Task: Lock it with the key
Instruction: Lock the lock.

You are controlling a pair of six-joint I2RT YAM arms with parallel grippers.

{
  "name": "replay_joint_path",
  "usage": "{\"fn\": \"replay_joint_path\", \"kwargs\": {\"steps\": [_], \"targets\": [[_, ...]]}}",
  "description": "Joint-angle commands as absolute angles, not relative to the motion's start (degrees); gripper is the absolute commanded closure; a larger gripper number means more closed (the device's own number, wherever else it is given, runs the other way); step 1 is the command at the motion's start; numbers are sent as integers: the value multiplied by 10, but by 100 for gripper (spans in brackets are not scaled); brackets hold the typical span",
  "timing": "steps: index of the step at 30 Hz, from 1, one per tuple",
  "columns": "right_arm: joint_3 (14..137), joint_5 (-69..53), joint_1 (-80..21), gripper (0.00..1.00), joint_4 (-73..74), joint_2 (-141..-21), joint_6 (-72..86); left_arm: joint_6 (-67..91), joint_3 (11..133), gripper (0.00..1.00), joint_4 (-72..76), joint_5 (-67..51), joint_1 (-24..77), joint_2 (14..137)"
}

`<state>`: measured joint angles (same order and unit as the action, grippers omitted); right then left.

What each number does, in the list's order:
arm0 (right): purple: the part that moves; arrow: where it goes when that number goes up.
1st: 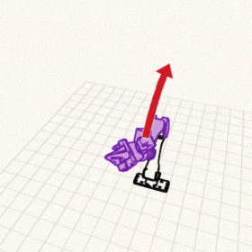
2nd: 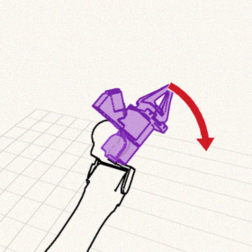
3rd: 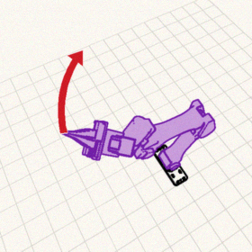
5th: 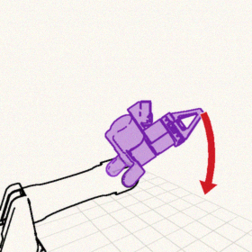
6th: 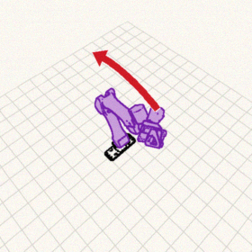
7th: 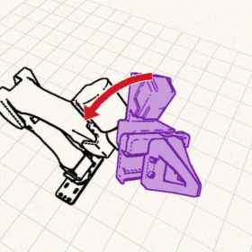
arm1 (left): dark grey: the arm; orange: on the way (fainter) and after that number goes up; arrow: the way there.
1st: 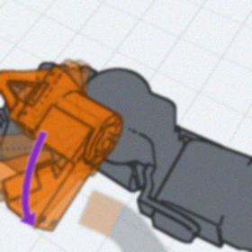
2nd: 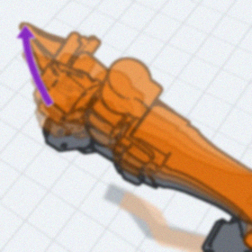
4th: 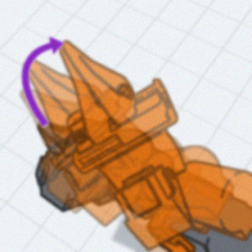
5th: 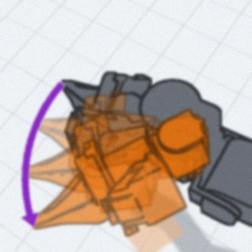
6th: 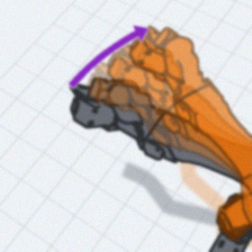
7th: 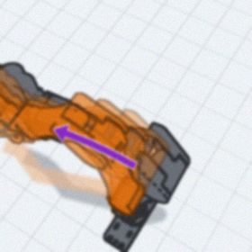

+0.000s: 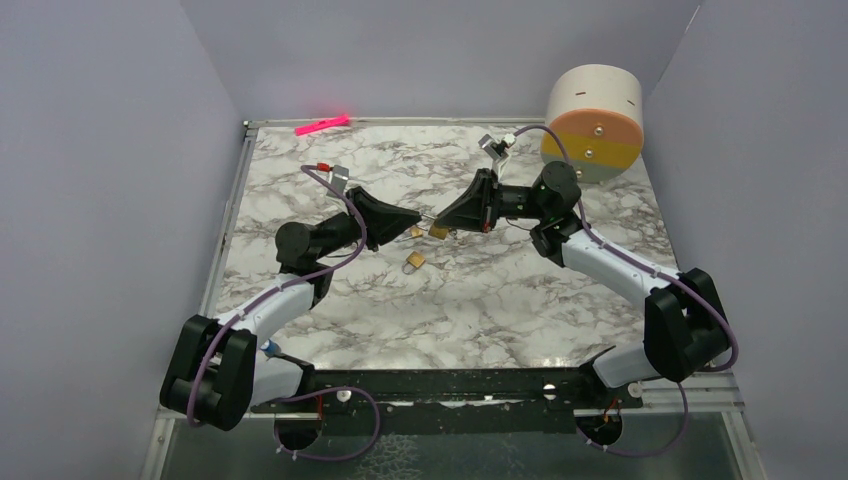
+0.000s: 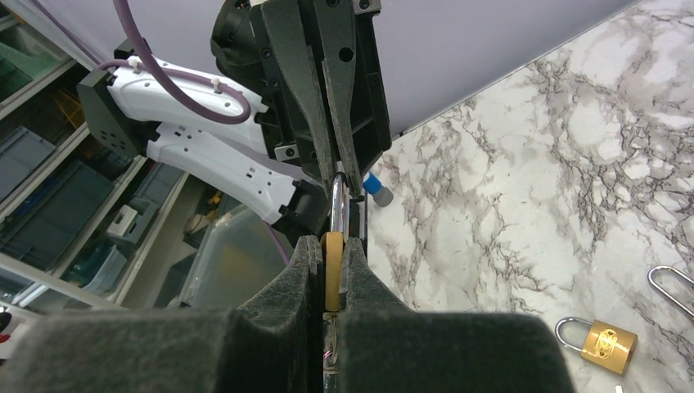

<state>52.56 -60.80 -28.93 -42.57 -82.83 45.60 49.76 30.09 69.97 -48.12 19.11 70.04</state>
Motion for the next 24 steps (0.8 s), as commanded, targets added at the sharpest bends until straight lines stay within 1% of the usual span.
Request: {"fn": "replay_joint_path", "kwargs": {"steps": [1, 13, 24], "targets": [[547, -595, -294, 99, -455, -819, 469, 488, 294, 100, 678, -464, 183, 703], [549, -573, -295, 99, -483, -839, 495, 492, 269, 100, 679, -443, 184, 693], [553, -538, -295, 99, -470, -859, 512, 485, 257, 100, 679, -416, 185, 690]]}}
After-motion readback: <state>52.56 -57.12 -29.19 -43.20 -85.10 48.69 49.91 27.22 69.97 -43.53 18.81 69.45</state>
